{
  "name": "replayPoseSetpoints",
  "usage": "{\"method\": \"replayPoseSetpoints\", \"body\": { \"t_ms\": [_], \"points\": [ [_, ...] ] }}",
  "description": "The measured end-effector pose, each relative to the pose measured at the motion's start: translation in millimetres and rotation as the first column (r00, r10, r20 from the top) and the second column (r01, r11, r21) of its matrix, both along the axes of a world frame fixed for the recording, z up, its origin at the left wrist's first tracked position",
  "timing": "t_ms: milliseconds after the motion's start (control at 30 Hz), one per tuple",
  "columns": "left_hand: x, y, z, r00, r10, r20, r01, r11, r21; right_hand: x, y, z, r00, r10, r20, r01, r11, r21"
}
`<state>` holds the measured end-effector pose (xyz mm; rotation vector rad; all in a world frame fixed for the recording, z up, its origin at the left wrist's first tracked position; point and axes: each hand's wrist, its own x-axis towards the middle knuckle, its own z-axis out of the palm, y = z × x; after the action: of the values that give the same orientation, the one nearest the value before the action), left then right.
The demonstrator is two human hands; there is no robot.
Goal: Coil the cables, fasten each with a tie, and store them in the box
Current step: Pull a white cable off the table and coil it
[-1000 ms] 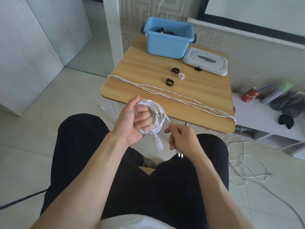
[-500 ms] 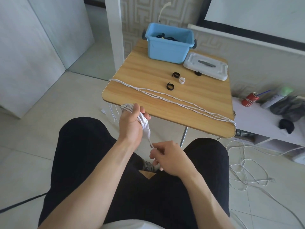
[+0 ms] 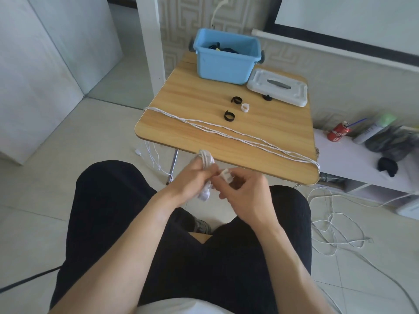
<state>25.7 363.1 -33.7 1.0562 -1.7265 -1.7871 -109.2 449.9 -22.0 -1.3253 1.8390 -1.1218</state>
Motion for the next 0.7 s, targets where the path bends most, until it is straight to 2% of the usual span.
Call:
{"method": "replayPoseSetpoints", "body": {
  "t_ms": [100, 167, 233, 300, 367, 467, 600, 700],
  "points": [
    [-2.9, 3.6, -0.7, 0.98, -0.173, -0.094, 0.188, 0.964, 0.189, -8.9, -4.2, 3.6, 0.988, -0.074, 0.134, 0.078, 0.996, -0.032],
    [-4.5, 3.0, -3.4, 0.973, -0.15, -0.175, 0.204, 0.914, 0.351, -16.4, -8.7, -4.3, 0.981, -0.106, 0.163, 0.108, 0.994, -0.007],
    [-6.3, 1.9, -4.0, 0.968, -0.1, -0.231, 0.199, 0.864, 0.462, -20.2, -13.0, -14.6, 0.99, -0.065, 0.125, 0.064, 0.998, 0.011],
    [-6.3, 0.9, -5.0, 0.947, -0.086, -0.309, 0.246, 0.813, 0.528, -19.2, -16.1, -21.8, 0.99, 0.043, 0.135, -0.05, 0.997, 0.052],
    [-4.3, -1.4, -6.9, 0.909, -0.045, -0.413, 0.299, 0.763, 0.573, -15.8, -16.1, -23.0, 0.968, 0.137, 0.209, -0.16, 0.982, 0.097],
    [-0.9, -4.2, -10.2, 0.853, 0.008, -0.522, 0.323, 0.776, 0.541, -9.0, -16.7, -25.5, 0.921, 0.169, 0.352, -0.212, 0.974, 0.086],
    [-3.9, -3.4, -11.0, 0.796, 0.053, -0.603, 0.332, 0.795, 0.508, 2.3, -15.4, -24.1, 0.774, -0.054, 0.631, -0.047, 0.989, 0.143],
    [-10.3, 1.4, -10.2, 0.827, 0.165, -0.538, 0.244, 0.756, 0.608, 4.8, -15.8, -26.1, 0.726, -0.185, 0.662, 0.022, 0.969, 0.246]
  ]
}}
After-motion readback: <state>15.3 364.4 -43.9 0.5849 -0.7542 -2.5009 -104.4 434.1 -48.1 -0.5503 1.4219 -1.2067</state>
